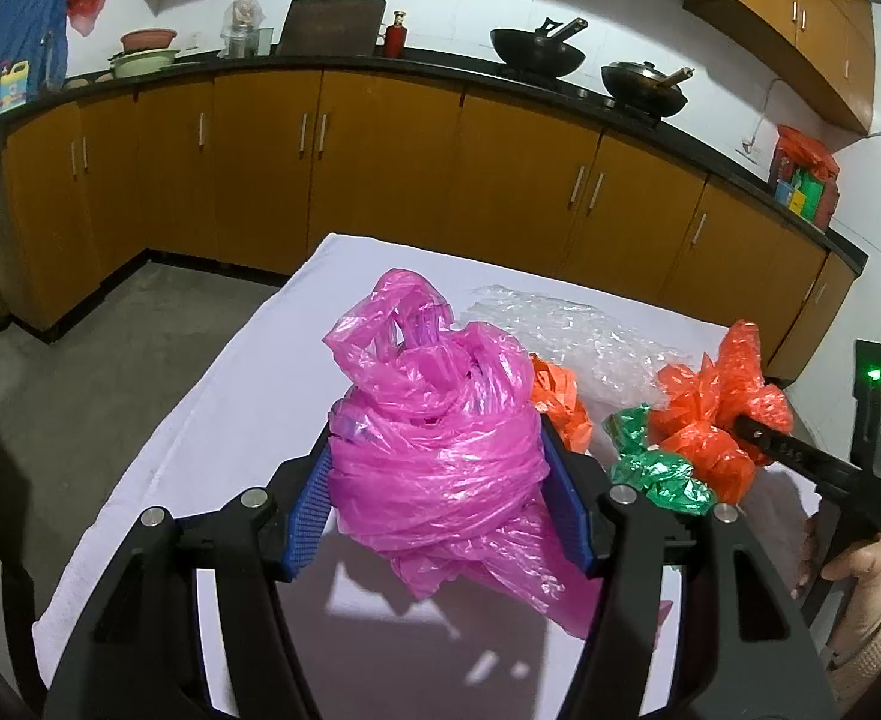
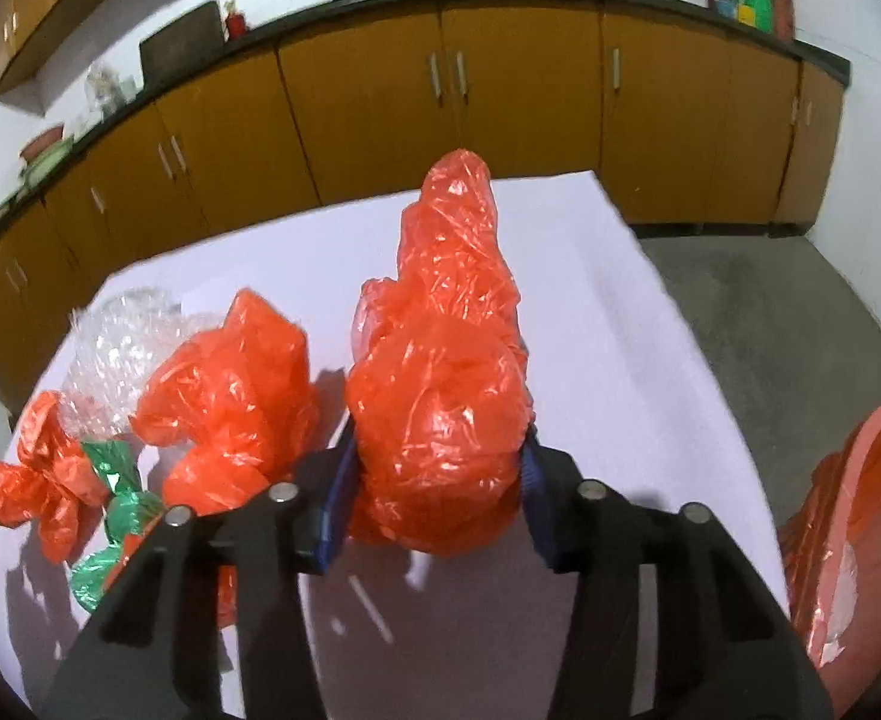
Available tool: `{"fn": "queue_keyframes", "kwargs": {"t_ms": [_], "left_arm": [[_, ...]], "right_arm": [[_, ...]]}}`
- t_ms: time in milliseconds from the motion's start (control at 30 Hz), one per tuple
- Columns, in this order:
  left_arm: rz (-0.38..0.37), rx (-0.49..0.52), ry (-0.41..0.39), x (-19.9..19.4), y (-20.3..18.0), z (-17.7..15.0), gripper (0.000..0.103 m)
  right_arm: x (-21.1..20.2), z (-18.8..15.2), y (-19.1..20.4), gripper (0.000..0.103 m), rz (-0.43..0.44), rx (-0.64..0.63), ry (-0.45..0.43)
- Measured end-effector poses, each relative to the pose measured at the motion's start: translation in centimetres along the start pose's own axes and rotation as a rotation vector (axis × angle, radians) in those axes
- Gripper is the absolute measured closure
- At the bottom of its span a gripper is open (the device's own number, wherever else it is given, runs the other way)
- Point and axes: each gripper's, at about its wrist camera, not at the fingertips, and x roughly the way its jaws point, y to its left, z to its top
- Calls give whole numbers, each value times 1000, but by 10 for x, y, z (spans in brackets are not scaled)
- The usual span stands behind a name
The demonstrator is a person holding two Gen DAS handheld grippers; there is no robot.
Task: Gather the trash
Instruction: 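Grasp the pink bag with the left gripper while the right gripper grasps an orange bag, then carry the pink and orange bags over the orange basket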
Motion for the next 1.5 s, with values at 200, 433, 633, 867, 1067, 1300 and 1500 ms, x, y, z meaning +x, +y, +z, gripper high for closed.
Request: {"fn": "queue_keyframes", "kwargs": {"t_ms": [200, 433, 633, 867, 1067, 1300, 1500], "left_arm": [[-15, 2, -14, -5, -6, 3, 41], [-59, 35, -20, -15, -30, 3, 41], [-108, 82, -24, -27, -61, -2, 41], [-200, 134, -17, -39, -105, -8, 41], [-292, 181, 0, -45, -147, -17, 41], [-382, 235, 24, -48, -197, -28, 41], [-449, 290, 41, -51, -241, -38, 41]], "right_arm": [[-42, -3, -19, 61, 5, 16, -80], [-106, -24, -34, 61, 2, 12, -167], [-156, -46, -51, 61, -40, 15, -228], [-213, -70, -88, 61, -134, 42, -283], [-246, -88, -123, 61, -201, 94, -308], [-269, -110, -156, 61, -262, 171, -320], [-281, -126, -179, 61, -300, 222, -322]]}}
